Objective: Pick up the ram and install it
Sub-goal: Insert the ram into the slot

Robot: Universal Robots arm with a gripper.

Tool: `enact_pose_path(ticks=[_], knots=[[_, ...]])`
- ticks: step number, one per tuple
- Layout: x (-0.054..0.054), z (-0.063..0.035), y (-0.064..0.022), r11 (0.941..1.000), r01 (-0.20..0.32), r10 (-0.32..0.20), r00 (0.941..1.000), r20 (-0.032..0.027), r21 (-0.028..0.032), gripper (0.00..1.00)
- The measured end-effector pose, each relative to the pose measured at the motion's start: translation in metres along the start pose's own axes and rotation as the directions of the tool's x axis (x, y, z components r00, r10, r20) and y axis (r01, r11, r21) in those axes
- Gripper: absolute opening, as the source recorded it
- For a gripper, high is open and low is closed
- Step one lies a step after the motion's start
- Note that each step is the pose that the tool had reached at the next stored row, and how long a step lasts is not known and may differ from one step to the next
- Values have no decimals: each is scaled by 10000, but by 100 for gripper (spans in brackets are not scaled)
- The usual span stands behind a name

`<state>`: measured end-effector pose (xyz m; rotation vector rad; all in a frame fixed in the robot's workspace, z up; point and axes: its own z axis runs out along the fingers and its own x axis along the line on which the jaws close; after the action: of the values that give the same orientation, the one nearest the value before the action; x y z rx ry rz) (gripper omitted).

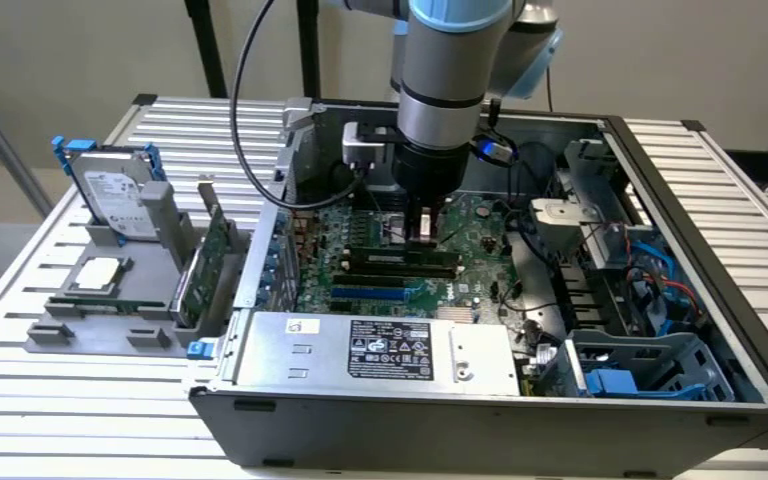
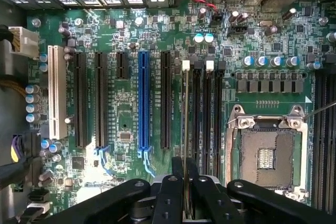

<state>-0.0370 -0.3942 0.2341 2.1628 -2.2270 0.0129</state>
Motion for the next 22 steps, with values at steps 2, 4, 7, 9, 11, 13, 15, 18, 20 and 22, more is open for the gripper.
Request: enact_pose_path(ticks=[2, 4, 7, 9, 11, 13, 15, 18, 20, 22], knots=[[0, 1, 0, 10000, -1, 1, 10000, -4, 3, 0], [-2, 3, 2, 10000, -2, 2, 10000, 0, 7, 0], [-13, 6, 5, 10000, -2, 2, 10000, -2, 10, 0], [-18, 10, 10, 10000, -2, 2, 10000, -1, 13, 0], [-24, 13, 17, 10000, -2, 2, 10000, -2, 18, 0], [-29, 16, 23, 10000, -2, 2, 10000, -3, 27, 0], [-29, 18, 23, 10000, 3, -3, 10000, -5, 35, 0], [-33, 27, 24, 10000, 11, -11, 10000, -4, 66, 0], [-34, 32, 25, 10000, 21, -21, 10000, -11, 81, 0], [-35, 35, 28, 10000, 34, -34, 10000, -20, 85, 0]])
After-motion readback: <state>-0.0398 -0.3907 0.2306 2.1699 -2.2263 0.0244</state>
